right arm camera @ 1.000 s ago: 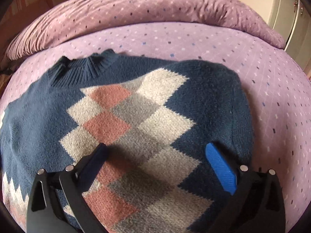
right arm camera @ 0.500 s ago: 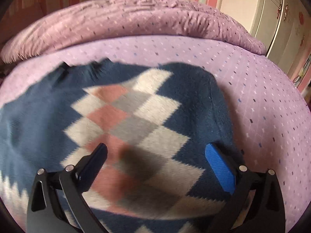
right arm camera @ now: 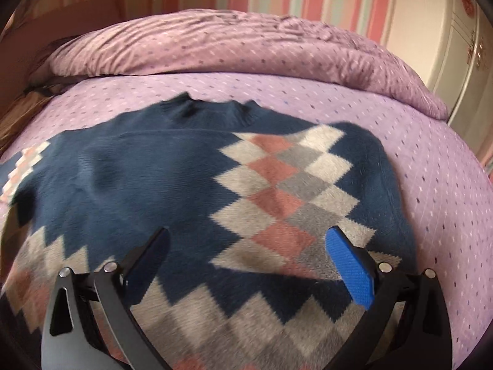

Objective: Fold small clothes
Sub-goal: 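Move the left gripper down to the cuff of the other sleeve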

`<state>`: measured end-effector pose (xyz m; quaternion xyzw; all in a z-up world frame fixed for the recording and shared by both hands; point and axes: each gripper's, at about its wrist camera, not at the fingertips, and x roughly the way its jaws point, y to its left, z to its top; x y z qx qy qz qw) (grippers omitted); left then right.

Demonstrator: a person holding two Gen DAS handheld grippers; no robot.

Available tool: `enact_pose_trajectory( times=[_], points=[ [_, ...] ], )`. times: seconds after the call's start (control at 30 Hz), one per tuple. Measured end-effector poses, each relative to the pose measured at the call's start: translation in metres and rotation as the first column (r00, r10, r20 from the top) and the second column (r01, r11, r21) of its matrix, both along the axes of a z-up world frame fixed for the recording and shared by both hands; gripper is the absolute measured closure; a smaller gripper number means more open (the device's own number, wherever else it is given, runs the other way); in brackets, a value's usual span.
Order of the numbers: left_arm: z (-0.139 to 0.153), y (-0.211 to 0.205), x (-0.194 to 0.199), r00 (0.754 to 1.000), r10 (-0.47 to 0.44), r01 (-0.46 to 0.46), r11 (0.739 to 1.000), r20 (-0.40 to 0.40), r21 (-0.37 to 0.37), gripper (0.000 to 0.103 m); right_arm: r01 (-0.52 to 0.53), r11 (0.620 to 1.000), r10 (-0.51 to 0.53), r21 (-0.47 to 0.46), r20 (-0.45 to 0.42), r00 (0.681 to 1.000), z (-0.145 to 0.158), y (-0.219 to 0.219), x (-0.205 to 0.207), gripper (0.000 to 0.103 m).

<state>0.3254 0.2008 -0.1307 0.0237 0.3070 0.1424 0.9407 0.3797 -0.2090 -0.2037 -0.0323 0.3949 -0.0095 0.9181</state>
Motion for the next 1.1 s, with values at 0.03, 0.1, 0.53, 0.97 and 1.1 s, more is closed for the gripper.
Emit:
enact_pose_trajectory(
  times=[0.03, 0.1, 0.53, 0.97, 1.1],
  points=[
    [-0.001, 0.01, 0.0, 1.0, 0.008, -0.008, 1.0, -0.001, 0.005, 0.003, -0.009, 1.0, 0.009, -0.007, 0.005, 1.0, 0.003, 0.003, -0.002, 0.002],
    [-0.003, 0.032, 0.001, 1.0, 0.022, -0.022, 1.0, -0.007, 0.001, 0.003, -0.033, 0.999, 0.033, -0.032, 0.011, 0.999, 0.009, 0.009, -0.006, 0.002],
    [-0.055, 0.154, 0.018, 0.991, 0.103, -0.112, 0.987, -0.085, -0.111, 0.003, -0.084, 0.994, 0.085, -0.076, 0.007, 0.996, 0.034, 0.036, -0.018, 0.002],
    [-0.099, 0.279, 0.036, 0.955, 0.197, -0.236, 0.957, -0.222, -0.166, 0.003, -0.122, 0.99, 0.124, -0.074, 0.016, 0.992, 0.046, 0.075, -0.018, 0.002],
    [-0.112, 0.298, 0.042, 0.941, 0.211, -0.275, 0.932, -0.264, -0.238, 0.003, -0.143, 0.987, 0.145, -0.075, 0.021, 0.989, 0.048, 0.087, -0.017, 0.002]
  ],
)
